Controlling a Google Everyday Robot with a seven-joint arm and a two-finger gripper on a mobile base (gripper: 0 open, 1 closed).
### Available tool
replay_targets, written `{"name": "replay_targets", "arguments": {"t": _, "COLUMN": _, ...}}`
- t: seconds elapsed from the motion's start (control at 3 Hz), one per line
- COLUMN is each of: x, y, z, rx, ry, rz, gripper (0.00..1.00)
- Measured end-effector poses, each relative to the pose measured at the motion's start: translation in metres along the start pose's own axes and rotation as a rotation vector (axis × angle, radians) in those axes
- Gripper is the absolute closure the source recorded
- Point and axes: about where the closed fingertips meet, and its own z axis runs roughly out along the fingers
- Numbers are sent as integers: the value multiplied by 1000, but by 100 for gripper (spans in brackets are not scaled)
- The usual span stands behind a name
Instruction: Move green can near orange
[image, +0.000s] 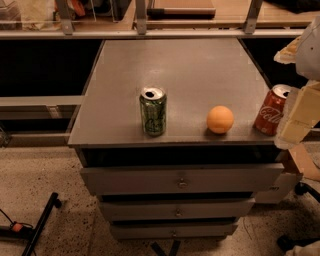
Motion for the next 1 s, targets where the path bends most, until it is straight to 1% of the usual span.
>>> {"name": "replay_targets", "arguments": {"t": 0.33, "x": 0, "y": 0, "z": 0, "rx": 0, "ry": 0, "rz": 0, "gripper": 0}}
{"name": "replay_targets", "arguments": {"t": 0.67, "x": -23, "y": 0, "z": -2, "rx": 3, "ry": 3, "rz": -83, "gripper": 0}}
{"name": "replay_targets", "arguments": {"t": 1.0, "x": -64, "y": -6, "z": 1, "rx": -5, "ry": 3, "rz": -189, "gripper": 0}}
